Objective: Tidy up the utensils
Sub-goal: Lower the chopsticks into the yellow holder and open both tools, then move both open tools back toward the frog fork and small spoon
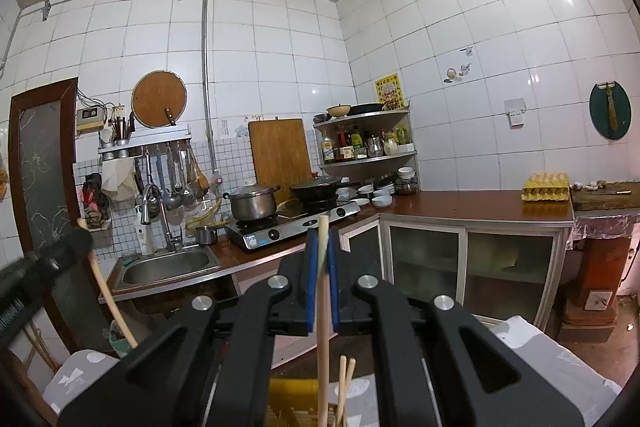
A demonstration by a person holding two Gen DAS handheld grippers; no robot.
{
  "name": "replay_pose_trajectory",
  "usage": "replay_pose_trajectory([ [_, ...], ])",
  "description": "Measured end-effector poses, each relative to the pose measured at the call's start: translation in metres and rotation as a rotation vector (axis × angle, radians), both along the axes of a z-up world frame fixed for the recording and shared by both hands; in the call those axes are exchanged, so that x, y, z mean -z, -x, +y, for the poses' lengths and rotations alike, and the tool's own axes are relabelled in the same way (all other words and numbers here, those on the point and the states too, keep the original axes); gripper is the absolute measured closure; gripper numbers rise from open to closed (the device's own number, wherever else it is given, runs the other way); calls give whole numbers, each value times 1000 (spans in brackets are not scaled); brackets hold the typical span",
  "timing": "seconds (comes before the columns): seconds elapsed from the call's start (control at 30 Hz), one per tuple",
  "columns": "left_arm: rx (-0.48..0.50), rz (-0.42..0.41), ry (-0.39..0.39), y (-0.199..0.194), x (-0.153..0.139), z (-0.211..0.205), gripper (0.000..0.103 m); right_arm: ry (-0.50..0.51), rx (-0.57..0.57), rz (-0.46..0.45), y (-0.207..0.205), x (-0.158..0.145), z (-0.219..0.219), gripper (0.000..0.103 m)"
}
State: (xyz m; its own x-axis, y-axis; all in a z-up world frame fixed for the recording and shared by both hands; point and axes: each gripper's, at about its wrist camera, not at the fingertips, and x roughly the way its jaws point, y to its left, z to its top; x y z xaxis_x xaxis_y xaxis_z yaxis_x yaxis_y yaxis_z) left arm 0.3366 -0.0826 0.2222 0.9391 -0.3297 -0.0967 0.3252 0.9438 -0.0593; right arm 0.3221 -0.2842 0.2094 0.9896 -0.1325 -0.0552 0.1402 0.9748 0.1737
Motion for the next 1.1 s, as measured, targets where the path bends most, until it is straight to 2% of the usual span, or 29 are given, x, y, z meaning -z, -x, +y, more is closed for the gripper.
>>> replay_pose_trajectory([
  [0.13,-6,63,-2,-35,29,-3,98,-8,2,15,-25,21,-4,98],
  [0.3,-19,141,-25,-61,72,-6,98,-18,-33,49,-44,59,-12,97],
  [0.47,-29,241,-76,-76,116,-3,98,7,-60,139,-55,92,-15,97],
  [0.6,-24,290,-72,-72,125,3,94,14,-82,242,-62,110,-15,96],
  [0.63,-15,303,-69,-69,123,5,84,23,-75,268,-61,113,-15,95],
  [0.67,-12,307,-68,-64,119,7,63,29,-70,289,-59,114,-16,94],
  [0.7,-9,296,-70,-55,113,9,51,31,-66,306,-56,115,-18,91],
  [0.73,-12,276,-70,-48,107,11,33,31,-60,320,-49,113,-20,76],
  [0.77,-20,252,-72,-37,100,14,21,33,-52,320,-42,113,-22,55],
  [0.8,-24,239,-74,-30,95,15,19,38,-44,316,-33,111,-24,50],
  [0.9,-22,224,-78,-5,79,22,17,36,-37,348,-12,106,-30,50],
  [0.97,-29,220,-71,12,71,30,5,28,-39,362,2,104,-33,43],
  [1.1,-35,232,-52,41,69,46,5,34,-22,388,38,110,-35,35],
])
